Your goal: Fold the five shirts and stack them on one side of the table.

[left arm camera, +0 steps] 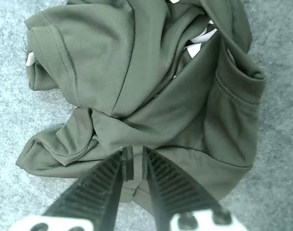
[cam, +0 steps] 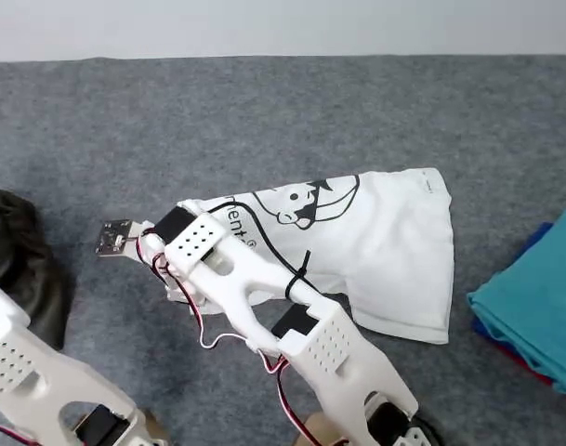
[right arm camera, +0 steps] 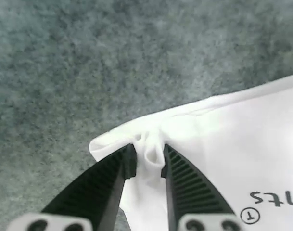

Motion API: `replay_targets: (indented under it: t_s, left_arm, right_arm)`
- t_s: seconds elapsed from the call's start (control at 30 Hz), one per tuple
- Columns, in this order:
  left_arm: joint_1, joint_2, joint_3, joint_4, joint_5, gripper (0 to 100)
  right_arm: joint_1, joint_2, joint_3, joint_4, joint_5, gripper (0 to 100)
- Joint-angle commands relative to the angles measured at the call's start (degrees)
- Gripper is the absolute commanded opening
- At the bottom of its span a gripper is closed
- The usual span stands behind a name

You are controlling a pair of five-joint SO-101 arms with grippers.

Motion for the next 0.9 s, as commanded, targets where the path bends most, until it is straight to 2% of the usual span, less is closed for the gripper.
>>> replay_targets:
  t_s: [0.0,0.1,0.5,0.87]
  left_arm:
    - [0.6,-0.8,-0.2,-0.6,0.3,4]
    - [0.6,-0.8,-0.2,-0.6,0.3,4]
    - [0.7,-0.8,-0.2,-0.6,0.3,4]
    - [0.7,-0.8,-0.2,-0.6,0.3,4]
  right_arm:
    - [0.8,-3.5,-2.9,0.7,0.5,12.4]
    - [0.7,-3.5,-2.9,1.6,0.3,15.9]
    - [0.8,-5.1,-6.9,2.0,0.5,15.9]
    - [3.8,-5.0,-6.9,1.5,2.5,15.8]
